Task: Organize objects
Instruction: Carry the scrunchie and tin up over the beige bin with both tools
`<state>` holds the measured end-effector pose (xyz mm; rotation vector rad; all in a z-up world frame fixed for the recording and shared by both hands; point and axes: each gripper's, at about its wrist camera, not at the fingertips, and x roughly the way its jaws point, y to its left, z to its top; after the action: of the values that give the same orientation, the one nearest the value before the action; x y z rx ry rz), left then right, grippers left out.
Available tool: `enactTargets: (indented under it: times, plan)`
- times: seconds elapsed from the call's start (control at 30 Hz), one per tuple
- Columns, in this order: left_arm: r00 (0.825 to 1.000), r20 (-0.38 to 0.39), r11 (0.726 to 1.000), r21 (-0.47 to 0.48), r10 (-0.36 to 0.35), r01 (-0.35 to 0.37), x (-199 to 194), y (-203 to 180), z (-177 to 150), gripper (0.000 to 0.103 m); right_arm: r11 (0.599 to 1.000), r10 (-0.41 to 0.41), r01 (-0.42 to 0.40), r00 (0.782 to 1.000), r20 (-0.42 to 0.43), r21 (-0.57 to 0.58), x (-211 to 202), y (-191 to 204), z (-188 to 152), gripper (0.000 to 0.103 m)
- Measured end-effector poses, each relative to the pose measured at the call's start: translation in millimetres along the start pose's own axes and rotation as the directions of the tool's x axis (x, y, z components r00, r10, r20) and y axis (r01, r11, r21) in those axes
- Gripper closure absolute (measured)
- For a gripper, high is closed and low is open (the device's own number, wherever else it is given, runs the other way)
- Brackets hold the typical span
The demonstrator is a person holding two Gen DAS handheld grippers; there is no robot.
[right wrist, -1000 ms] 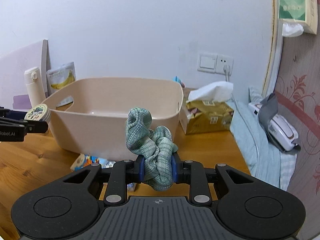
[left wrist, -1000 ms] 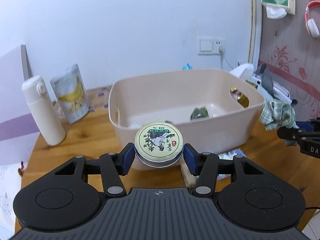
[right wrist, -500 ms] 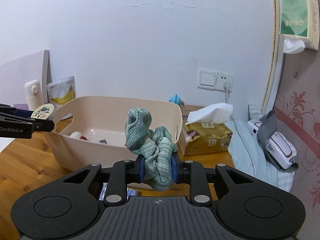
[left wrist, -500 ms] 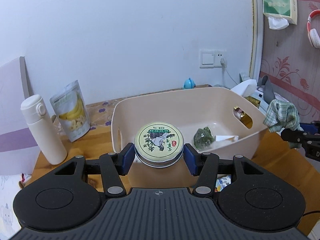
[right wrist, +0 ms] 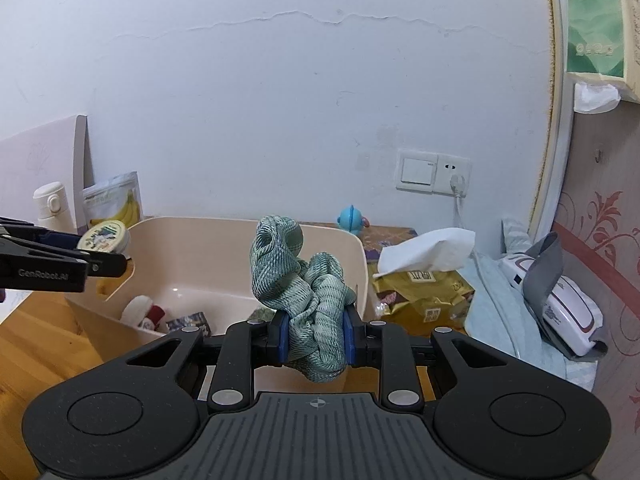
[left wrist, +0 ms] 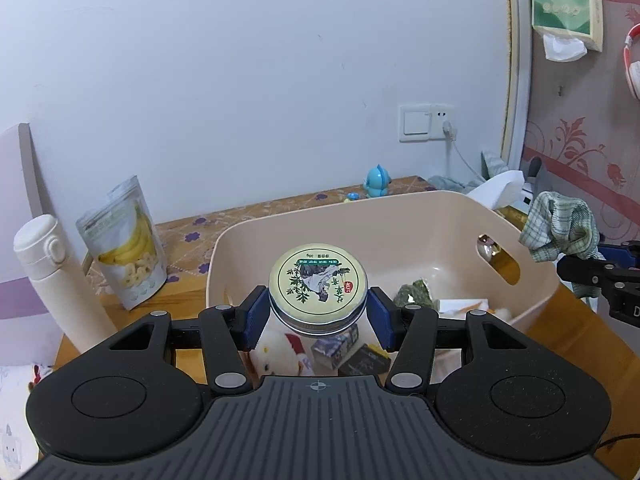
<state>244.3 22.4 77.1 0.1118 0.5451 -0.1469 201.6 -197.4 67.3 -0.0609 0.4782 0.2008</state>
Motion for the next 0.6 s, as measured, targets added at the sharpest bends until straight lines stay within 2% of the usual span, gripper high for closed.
enactTargets:
  times: [0.6]
  plan:
    - [0.993,-0.121,1.0,-0.019,0.009,-0.011,70.7,6.2,1.4,0.049,0.999,0.019,-0.022,0.996,-0.087,-0.042,64.2,11.7,6.9,0.078]
